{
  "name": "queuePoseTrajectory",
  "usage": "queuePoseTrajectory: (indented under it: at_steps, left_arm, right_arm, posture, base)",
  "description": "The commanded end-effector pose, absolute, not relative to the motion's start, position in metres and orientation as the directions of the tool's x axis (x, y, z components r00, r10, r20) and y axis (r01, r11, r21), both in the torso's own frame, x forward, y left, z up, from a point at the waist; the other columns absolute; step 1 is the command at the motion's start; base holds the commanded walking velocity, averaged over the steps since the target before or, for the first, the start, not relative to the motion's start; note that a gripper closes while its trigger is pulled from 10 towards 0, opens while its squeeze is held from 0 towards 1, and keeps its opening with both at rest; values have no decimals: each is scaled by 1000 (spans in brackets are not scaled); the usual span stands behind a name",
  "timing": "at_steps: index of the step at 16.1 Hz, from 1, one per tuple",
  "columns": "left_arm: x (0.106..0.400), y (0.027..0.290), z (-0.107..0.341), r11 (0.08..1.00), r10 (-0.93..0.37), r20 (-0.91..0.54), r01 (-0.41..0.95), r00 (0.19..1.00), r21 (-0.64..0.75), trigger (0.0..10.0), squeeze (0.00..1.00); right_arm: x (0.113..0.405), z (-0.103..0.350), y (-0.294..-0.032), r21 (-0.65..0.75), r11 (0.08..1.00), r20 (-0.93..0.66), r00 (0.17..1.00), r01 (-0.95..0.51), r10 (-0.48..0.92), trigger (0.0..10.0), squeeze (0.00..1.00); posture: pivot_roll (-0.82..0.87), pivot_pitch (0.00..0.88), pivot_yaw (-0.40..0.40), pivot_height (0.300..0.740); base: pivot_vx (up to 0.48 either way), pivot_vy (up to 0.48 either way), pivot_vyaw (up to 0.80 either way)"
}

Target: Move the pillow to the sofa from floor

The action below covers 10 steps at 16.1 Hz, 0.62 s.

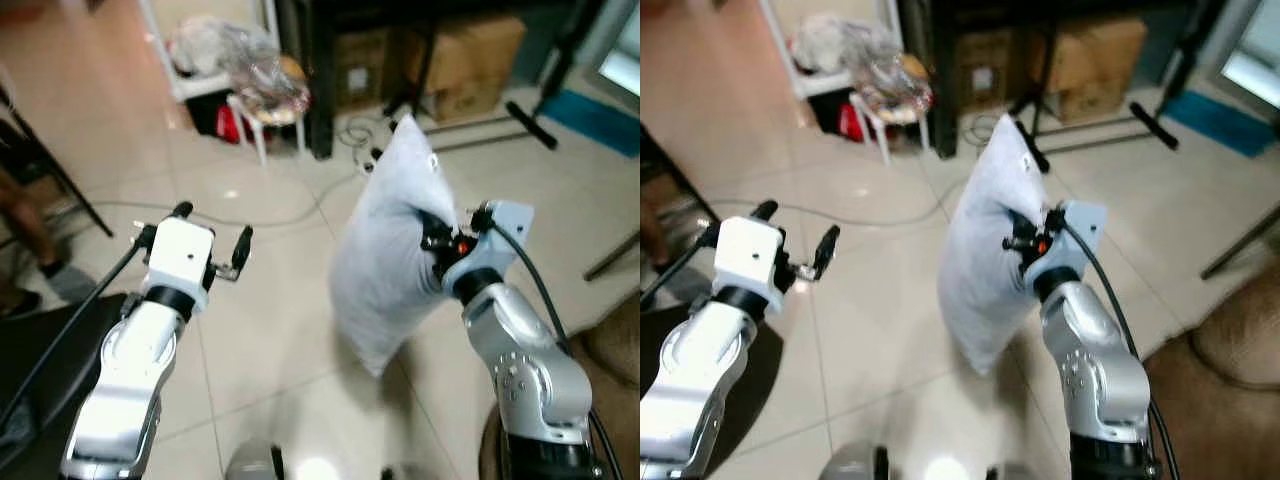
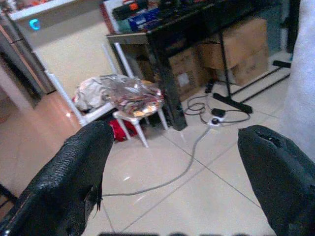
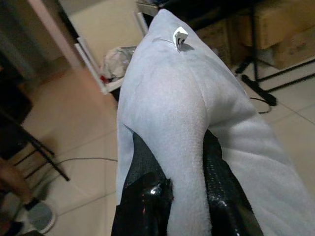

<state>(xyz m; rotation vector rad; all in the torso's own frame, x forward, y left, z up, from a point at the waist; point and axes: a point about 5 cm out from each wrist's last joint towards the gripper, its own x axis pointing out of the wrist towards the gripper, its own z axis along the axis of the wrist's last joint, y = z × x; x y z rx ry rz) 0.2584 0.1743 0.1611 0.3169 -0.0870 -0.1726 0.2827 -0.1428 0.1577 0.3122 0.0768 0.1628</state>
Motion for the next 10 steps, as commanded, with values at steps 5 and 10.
queuePoseTrajectory:
  at_steps: [5, 10]
  left_arm:
    - [257, 180, 160, 931, -175, 50, 148, 983, 335, 10000, 0]
    - [257, 178, 160, 935, -174, 57, 147, 983, 324, 10000, 0]
  right_arm:
    - [281, 163, -145, 292, 948, -35, 989, -125, 142, 10000, 0]
    - [281, 160, -153, 270, 961, -45, 996, -66, 81, 10000, 0]
  posture:
    - [-78, 0, 34, 740]
    - [-80, 0, 34, 740]
  base:
    - [0, 0, 0]
    - [0, 0, 0]
